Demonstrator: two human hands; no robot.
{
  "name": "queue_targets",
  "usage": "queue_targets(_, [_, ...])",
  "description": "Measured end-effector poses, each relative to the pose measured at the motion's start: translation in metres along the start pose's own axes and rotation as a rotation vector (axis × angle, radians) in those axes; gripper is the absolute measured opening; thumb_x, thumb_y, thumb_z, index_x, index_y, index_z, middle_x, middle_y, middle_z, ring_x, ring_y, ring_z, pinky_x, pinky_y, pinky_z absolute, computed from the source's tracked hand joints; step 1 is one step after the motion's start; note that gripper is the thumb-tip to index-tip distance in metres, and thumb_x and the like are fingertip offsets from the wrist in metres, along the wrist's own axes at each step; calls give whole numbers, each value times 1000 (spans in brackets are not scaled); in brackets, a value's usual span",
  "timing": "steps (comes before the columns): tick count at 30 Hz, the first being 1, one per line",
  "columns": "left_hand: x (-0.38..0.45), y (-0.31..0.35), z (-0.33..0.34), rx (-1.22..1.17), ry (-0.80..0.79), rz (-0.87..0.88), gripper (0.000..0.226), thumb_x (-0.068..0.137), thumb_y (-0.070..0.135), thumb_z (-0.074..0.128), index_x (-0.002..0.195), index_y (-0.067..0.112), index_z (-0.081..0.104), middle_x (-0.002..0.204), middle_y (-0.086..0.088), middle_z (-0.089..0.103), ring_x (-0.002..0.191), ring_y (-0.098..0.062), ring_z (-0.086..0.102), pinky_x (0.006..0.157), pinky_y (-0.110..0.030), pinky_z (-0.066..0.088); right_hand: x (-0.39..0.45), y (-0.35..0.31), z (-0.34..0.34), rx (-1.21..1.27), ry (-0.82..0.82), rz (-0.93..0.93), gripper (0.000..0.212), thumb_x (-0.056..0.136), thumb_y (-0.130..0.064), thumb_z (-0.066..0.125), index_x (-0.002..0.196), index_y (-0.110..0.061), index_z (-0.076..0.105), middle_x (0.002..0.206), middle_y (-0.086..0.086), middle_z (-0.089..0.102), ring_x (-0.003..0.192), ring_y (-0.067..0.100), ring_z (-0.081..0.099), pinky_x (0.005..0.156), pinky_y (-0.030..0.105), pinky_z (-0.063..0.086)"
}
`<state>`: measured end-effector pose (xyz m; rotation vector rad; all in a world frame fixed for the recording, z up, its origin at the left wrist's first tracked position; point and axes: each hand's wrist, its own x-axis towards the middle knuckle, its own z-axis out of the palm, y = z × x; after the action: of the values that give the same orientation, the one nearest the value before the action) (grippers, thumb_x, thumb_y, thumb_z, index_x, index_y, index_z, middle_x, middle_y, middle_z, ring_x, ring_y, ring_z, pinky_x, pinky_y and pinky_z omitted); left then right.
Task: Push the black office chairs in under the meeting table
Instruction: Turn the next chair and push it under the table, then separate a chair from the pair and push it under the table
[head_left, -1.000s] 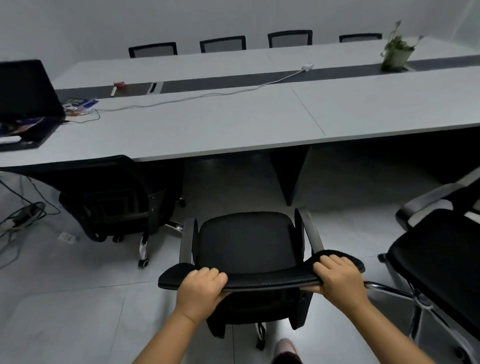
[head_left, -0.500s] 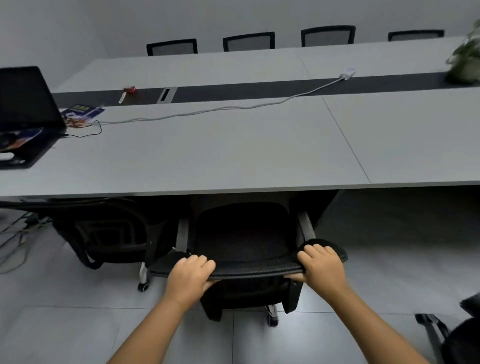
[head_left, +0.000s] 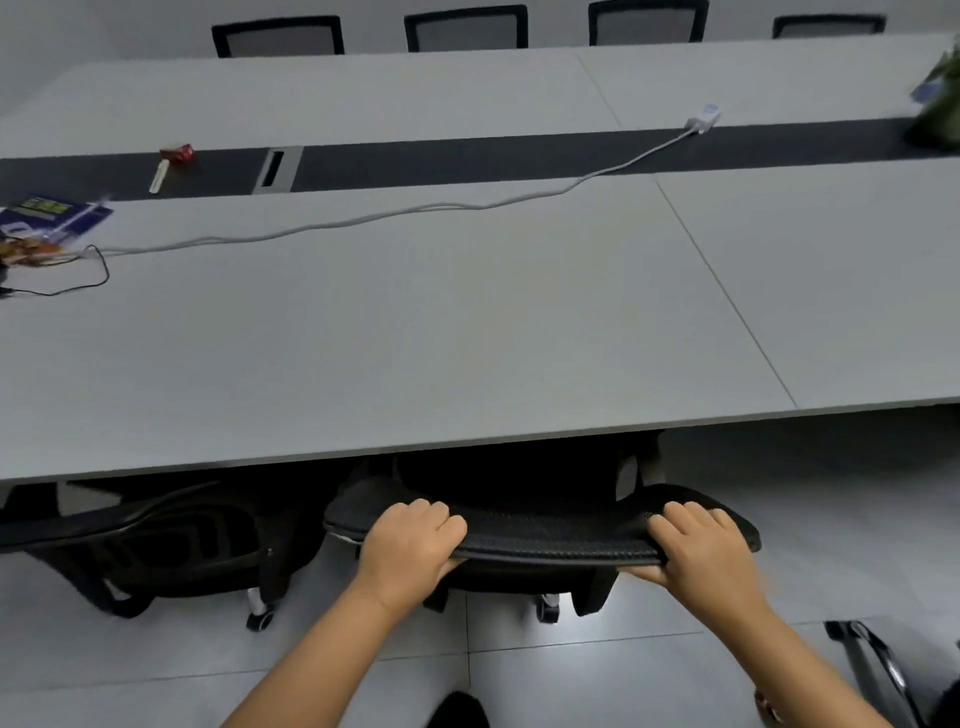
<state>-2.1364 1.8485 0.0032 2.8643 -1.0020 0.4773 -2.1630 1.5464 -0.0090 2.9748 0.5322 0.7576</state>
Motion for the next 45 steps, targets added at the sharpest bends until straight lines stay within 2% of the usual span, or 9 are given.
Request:
queue_targets(6, [52, 14, 28, 11, 58, -38, 72, 31, 45, 85, 70, 19, 31, 48, 7, 49, 42, -11, 45, 42, -21, 27, 36, 57, 22, -9, 23, -11, 57, 85, -67, 26, 65, -15, 39, 51, 6, 45, 58, 20, 29, 54, 30, 17])
queue_targets(12, [68, 29, 43, 57, 245, -68, 29, 68, 42, 49, 68, 18, 32, 46, 4, 47, 48, -14, 37, 53, -26, 20, 44, 90, 31, 26, 68, -90, 64, 85, -67, 25, 57, -12, 44, 50, 6, 45, 52, 21, 34, 53, 28, 17])
queue_targets(17, [68, 33, 38, 57, 214, -123, 42, 88, 55, 33, 69, 18, 36, 48, 2, 48, 48, -14, 41, 54, -26, 22, 40, 90, 32, 99, 135, -48, 70, 86, -65, 25, 48, -10, 47, 46, 5, 44, 40, 21, 40, 53, 26, 18])
queue_targets(21, [67, 40, 33, 10, 95, -258, 70, 87, 66, 14, 61, 20, 59, 52, 6, 53, 59, -9, 35, 56, -24, 23, 36, 92, 33, 148, 167, -45, 67, 84, -66, 29, 49, -12, 48, 47, 3, 44, 41, 20, 40, 54, 27, 18])
queue_targets(27, [81, 72, 12, -264, -19, -326, 57, 92, 58, 18, 81, 24, 62, 75, 9, 66, 80, -3, 44, 61, -10, 35, 28, 84, 29, 307, 133, 49, 51, 87, -59, 33, 72, -16, 56, 86, -1, 60, 77, 15, 48, 72, 27, 30])
queue_targets(31, [113, 124, 14, -606, 189, -292, 11, 79, 32, 53, 84, 23, 57, 93, 12, 55, 88, -3, 48, 89, 0, 30, 6, 76, 16, 581, 97, 336, 43, 88, -55, 38, 98, -15, 51, 117, 3, 44, 105, 16, 44, 101, 23, 25])
queue_targets(34, [133, 166, 20, -825, 145, -201, 11, 76, 25, 54, 87, 25, 55, 98, 11, 51, 91, 0, 48, 92, 1, 28, -25, 73, -6, 723, 66, 654, 35, 84, -43, 49, 106, -17, 53, 127, 0, 43, 114, 8, 40, 101, 5, 23])
queue_targets(41, [108, 231, 53, -1141, -574, 51, 25, 70, 51, 41, 92, 57, 52, 108, 54, 39, 102, 25, 39, 86, 3, 31, -175, 29, -80, 748, 219, 1679, 43, 86, -8, 55, 126, -15, 41, 109, -4, 54, 84, -14, 53, 70, 3, 38])
queue_targets(45, [85, 267, 56, -1142, -888, 124, 44, 77, 33, 58, 77, 75, 46, 89, 18, 62, 95, 3, 52, 77, -4, 35, -256, -53, -124, 690, 332, 2000, 41, 84, -3, 57, 120, -21, 49, 108, -2, 57, 86, -17, 53, 73, -1, 39])
